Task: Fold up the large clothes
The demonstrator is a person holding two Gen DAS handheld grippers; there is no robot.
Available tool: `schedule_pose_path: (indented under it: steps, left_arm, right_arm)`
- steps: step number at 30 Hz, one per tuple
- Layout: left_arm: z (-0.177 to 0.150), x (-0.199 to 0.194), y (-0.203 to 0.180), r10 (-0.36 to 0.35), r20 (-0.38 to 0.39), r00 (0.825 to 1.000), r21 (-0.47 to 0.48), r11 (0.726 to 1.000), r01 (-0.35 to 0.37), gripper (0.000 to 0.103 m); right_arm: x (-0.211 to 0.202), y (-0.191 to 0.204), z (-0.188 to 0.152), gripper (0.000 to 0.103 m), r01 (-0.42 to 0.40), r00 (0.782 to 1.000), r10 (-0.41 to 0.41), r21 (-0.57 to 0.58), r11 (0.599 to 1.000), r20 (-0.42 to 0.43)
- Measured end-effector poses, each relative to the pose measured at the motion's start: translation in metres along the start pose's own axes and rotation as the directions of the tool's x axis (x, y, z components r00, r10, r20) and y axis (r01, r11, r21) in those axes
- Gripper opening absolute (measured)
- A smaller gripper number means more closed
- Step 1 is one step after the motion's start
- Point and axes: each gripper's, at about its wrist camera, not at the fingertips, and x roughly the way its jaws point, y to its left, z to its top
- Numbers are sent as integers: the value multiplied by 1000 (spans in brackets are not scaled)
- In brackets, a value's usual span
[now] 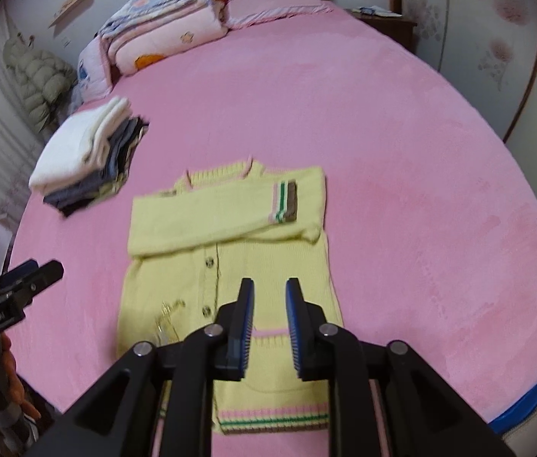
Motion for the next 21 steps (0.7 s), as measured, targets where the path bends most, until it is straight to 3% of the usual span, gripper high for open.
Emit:
schedule_pose_path:
  steps: [5,8,14,17,21]
  left_arm:
    - [-39,29,11,38,-76,996,-35,999,-41,89]
    - [-61,48,21,24,-150,988,-85,996,-37,89]
    - [-102,75,41,20,-229,973,-176,982,-61,89]
    - [-118,85,45,-32,-257,966,-197,980,-20,89]
    - [-135,96,44,-54,-275,960,-182,983,3,89]
  right_arm:
    - [15,-16,-28,23,-20,998,18,-39,999,-57]
    - [29,-29,-48,24,-27,994,22,-45,999,-108]
    - [51,-52,-77,25,-20,985,11,-52,998,-171]
    - [58,-62,-90,26,-27,981,17,-51,998,-193]
    - [67,-71,-104,36,-30,976,17,-53,998,-217]
